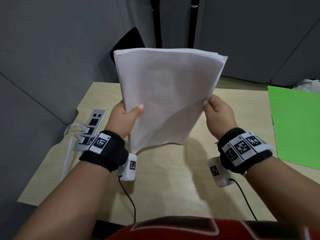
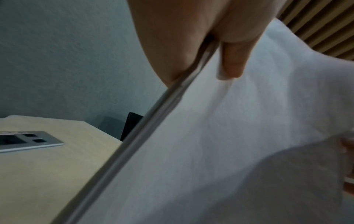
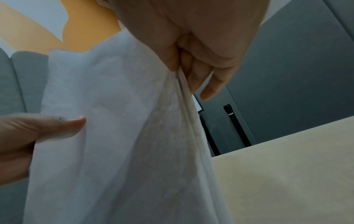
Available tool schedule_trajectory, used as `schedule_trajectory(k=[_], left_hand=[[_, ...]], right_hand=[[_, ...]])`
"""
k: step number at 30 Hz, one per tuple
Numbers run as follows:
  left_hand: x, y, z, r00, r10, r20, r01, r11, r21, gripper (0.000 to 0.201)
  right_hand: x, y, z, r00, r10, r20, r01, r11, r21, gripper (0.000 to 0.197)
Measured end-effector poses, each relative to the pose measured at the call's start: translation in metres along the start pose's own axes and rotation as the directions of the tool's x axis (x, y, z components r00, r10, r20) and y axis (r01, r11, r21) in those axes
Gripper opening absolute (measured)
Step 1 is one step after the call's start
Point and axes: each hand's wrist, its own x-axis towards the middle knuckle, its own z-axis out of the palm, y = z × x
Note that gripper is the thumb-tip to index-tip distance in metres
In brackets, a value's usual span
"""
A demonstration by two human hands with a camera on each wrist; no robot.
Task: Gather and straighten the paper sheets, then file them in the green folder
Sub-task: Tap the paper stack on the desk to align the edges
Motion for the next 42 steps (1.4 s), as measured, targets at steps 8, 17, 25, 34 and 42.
schedule_trajectory(k=[8, 17, 25, 34, 42], left_hand=[[-0.002, 0.002, -0.001, 0.998, 0.012, -0.054, -0.014, 0.999, -0.036, 0.017], [-0.002, 0.025, 0.002, 0.968, 0.252, -0.018, -0.233, 0.918, 0.322, 0.031], [0.004, 0.033, 0.005, 0.805, 0.441, 0.396, -0.593, 0.593, 0.545, 0.043], [0.025, -0.027, -0.038, 0.928, 0.231, -0.293, -0.136, 0.941, 0.311, 0.104], [0.024, -0.049, -0.038, 0.999, -0.052, 0.010, 0.053, 0.983, -0.177, 0.032]], right_hand=[[-0.001, 0.005, 0.003, 1.000, -0.018, 0.017, 0.017, 0.996, 0.088, 0.016], [-0.001, -0.004, -0.006, 0.957, -0.189, -0.222, 0.167, 0.980, -0.111, 0.080], [-0.002, -0.016, -0.004, 0.986, -0.103, 0.132, 0.097, 0.994, 0.050, 0.022], [0.001, 0.010, -0.016, 1.000, 0.030, 0.005, -0.030, 0.930, 0.367, 0.015], [0.004, 0.022, -0.020, 0.986, 0.157, -0.059, -0.115, 0.891, 0.438, 0.010]])
